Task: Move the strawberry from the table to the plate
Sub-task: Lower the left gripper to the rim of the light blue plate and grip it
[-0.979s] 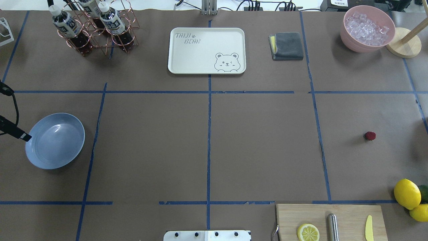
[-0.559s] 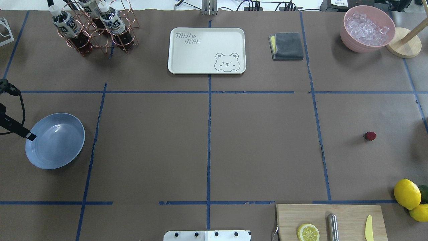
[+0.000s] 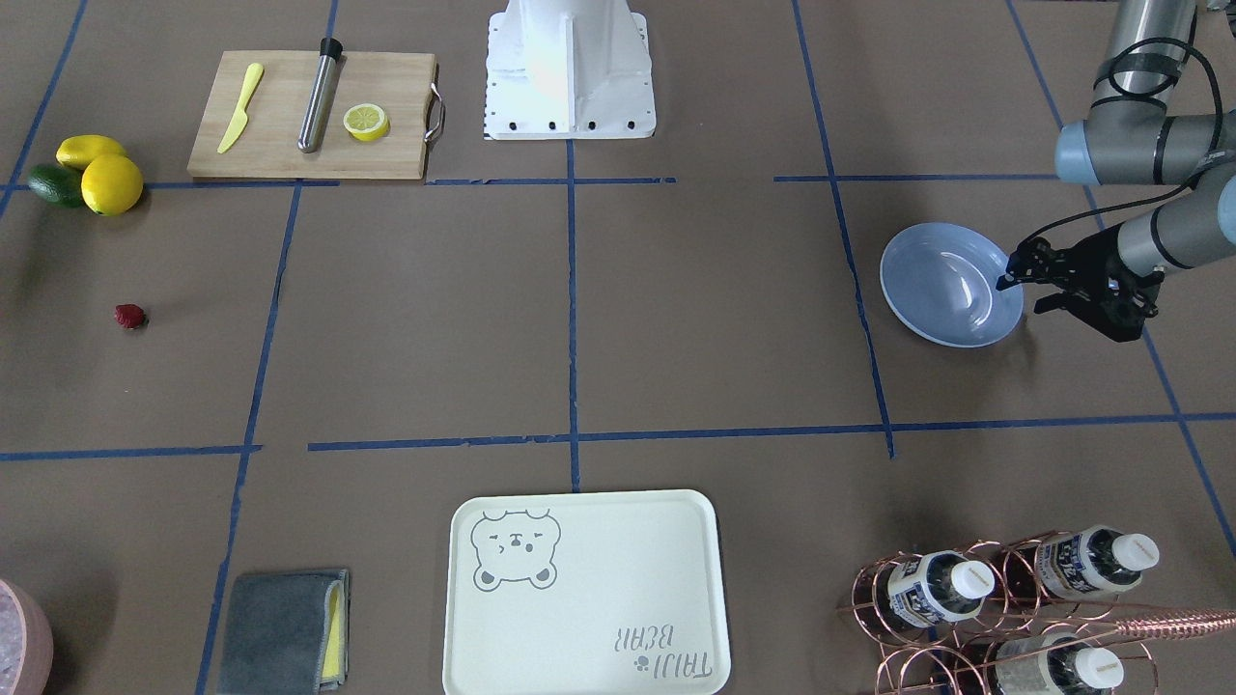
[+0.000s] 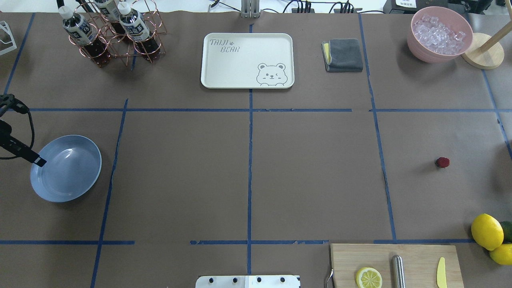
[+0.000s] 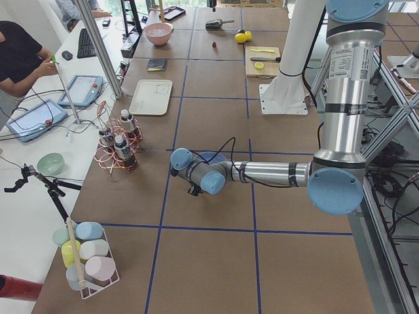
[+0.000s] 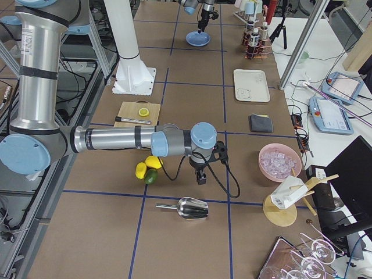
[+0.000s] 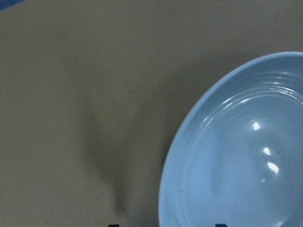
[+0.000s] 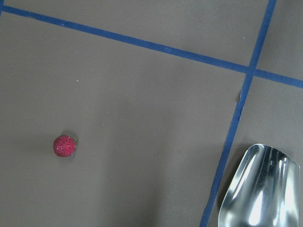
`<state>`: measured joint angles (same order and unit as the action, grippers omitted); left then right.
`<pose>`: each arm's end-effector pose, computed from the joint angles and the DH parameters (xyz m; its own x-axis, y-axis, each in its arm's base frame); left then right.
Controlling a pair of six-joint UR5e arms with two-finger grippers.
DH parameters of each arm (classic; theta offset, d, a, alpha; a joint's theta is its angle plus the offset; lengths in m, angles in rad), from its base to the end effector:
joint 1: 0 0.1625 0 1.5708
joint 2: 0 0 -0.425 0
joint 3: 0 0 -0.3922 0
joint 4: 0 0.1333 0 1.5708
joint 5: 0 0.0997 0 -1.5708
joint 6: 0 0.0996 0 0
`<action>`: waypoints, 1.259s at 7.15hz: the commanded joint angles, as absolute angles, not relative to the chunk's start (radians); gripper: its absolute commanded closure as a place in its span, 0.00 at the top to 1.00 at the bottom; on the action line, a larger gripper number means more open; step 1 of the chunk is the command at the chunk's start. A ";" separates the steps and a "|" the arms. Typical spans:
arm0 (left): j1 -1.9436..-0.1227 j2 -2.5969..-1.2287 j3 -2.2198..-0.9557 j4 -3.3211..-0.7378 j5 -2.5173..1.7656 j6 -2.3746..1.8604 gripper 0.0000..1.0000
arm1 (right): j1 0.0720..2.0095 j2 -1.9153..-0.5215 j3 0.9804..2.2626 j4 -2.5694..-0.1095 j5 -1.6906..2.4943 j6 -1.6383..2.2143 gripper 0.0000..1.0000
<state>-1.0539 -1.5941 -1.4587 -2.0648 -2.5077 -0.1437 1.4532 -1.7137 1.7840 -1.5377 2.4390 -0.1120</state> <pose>0.2086 -0.4743 0.6371 0.4193 0.4486 -0.7893 -0.3982 0.8722 0.2841 0.0057 -0.4402 0.6093 0.6155 -0.2635 0.7428 0.1867 0.9644 0.1874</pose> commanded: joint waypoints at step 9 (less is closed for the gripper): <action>-1.026 -1.612 -1.445 -2.063 -2.507 -0.146 0.20 | 1.453 -1.715 1.782 -1.537 2.439 -0.114 1.00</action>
<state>-1.0309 -1.6082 -1.4474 -2.0632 -2.5065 -0.1457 1.4527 -1.7146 1.7828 -1.5373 2.4390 -0.1130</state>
